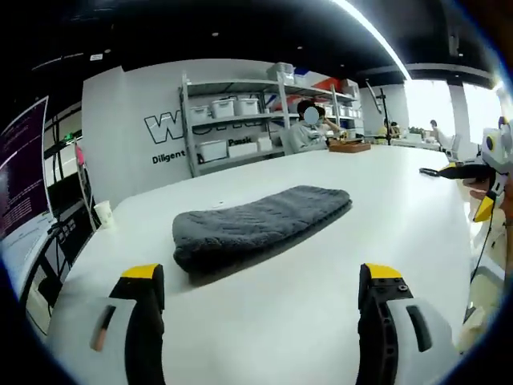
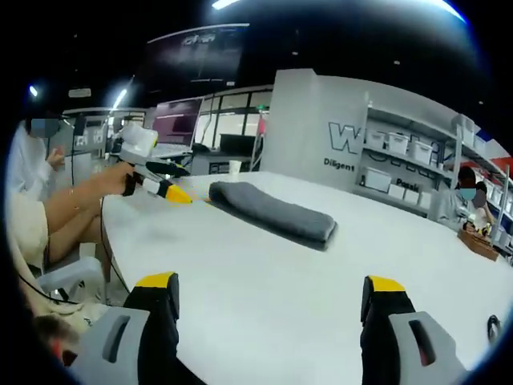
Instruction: Open the folded towel by lifting each exposed corner and separating the folded layers until the towel lies flat within the target outline without major curled edges
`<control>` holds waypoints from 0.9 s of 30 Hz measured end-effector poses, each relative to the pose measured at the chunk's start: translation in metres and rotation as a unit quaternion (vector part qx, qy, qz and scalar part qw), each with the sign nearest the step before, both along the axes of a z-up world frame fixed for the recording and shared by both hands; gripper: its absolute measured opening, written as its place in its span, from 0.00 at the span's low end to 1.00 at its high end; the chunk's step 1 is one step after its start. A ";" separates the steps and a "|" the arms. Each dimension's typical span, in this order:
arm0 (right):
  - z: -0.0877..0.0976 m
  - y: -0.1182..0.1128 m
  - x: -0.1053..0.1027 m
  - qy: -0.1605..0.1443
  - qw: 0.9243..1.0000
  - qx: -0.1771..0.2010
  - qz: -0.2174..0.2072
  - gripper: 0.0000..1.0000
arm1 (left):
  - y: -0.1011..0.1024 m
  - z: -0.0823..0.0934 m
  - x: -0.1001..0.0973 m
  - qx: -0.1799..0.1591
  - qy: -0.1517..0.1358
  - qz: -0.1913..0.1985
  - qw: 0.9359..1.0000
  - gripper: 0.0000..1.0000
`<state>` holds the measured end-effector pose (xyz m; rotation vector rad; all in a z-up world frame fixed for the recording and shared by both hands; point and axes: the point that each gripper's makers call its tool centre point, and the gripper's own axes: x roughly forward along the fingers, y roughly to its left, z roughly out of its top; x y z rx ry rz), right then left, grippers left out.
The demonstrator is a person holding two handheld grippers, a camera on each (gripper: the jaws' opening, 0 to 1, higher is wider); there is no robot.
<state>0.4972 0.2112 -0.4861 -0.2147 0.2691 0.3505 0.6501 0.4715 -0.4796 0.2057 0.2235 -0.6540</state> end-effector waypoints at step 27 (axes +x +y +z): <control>-0.004 -0.005 0.031 0.020 0.999 -0.031 -0.038 0.93 | 0.058 0.032 -0.070 -0.040 -0.017 -0.018 0.999 1.00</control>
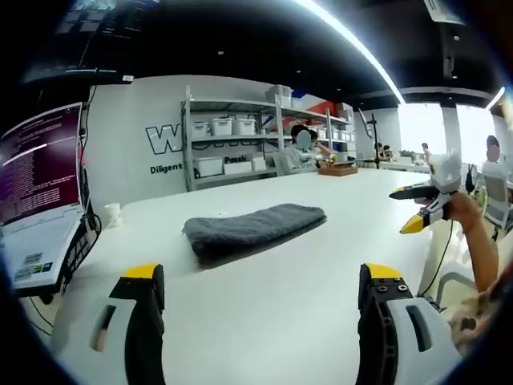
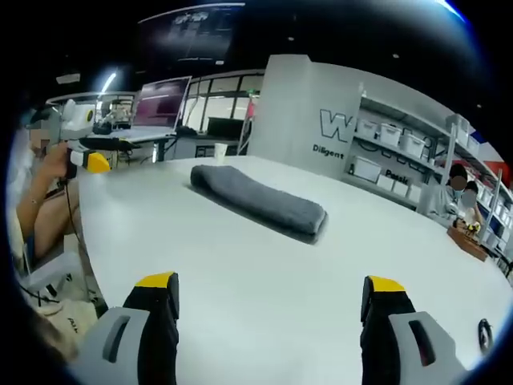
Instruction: Open the folded towel by lifting each exposed corner and separating the folded layers until the towel lies flat within the target outline without major curled edges
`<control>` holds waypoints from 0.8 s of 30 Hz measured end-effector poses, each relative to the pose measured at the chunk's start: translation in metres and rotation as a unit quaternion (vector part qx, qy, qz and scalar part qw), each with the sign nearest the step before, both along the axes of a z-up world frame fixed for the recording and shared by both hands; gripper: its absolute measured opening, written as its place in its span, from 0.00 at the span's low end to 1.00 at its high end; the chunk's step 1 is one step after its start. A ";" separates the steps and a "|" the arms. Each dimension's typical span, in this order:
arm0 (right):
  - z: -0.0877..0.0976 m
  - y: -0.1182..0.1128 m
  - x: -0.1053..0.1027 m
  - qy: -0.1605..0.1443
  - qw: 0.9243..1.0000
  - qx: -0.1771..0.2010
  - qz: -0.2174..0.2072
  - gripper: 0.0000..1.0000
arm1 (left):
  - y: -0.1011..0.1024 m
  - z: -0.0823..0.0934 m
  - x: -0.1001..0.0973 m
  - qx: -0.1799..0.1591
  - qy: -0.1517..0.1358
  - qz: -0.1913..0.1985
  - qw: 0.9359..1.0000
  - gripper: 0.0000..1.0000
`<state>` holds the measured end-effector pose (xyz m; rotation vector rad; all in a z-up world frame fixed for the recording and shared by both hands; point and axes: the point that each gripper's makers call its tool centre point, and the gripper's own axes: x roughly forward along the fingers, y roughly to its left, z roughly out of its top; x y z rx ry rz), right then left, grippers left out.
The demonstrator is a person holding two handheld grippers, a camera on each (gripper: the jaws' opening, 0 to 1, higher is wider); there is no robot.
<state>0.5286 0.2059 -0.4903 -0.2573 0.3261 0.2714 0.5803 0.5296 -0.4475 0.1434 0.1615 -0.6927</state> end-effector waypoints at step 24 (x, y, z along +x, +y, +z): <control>0.015 -0.007 0.104 -0.033 0.986 -0.161 0.039 0.75 | -0.021 -0.026 -0.003 0.061 0.029 -0.029 0.997 1.00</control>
